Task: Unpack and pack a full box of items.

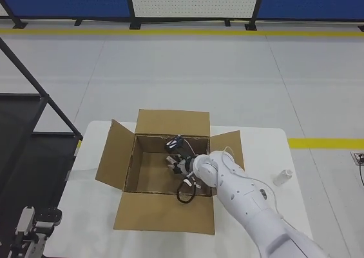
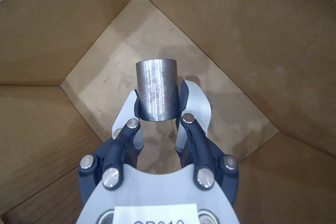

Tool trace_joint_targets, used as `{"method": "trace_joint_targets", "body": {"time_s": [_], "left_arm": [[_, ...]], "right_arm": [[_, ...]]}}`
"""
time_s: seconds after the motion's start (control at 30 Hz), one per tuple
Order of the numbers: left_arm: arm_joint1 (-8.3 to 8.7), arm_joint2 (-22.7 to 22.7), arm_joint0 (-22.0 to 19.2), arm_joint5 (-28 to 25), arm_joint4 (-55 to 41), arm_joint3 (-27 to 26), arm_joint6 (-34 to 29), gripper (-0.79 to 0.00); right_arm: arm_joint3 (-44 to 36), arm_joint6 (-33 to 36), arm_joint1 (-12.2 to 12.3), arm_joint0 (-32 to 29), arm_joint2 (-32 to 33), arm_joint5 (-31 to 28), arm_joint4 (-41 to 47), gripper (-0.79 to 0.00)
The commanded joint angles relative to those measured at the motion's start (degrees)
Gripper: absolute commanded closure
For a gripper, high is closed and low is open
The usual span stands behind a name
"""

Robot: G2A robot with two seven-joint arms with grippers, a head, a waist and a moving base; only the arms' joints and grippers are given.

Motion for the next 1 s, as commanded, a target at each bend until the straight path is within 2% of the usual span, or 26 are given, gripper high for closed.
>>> {"method": "trace_joint_targets", "body": {"time_s": [0.0, 0.13, 0.33, 0.97], "left_arm": [[0.0, 0.04, -0.2, 0.19, -0.03, 0.01, -0.06, -0.785], [0.02, 0.12, -0.71, 0.41, -0.08, 0.14, -0.23, -0.785], [0.04, -0.09, -1.26, 0.66, -0.22, 0.31, -0.49, -0.785], [-0.12, -0.92, -0.1, -0.56, -1.43, 0.88, -1.0, -0.785]], "right_arm": [[-4.01, -0.11, 1.11, -1.88, 1.12, 0.18, -0.78, 0.0], [-15.67, 0.78, 3.82, -8.04, 4.82, 1.91, -2.57, 0.0], [-33.52, 6.9, 7.02, -17.83, 11.01, 3.37, -3.68, 0.0], [-34.58, 6.18, 6.96, -18.81, 10.04, 3.26, -3.97, 0.0]]}}
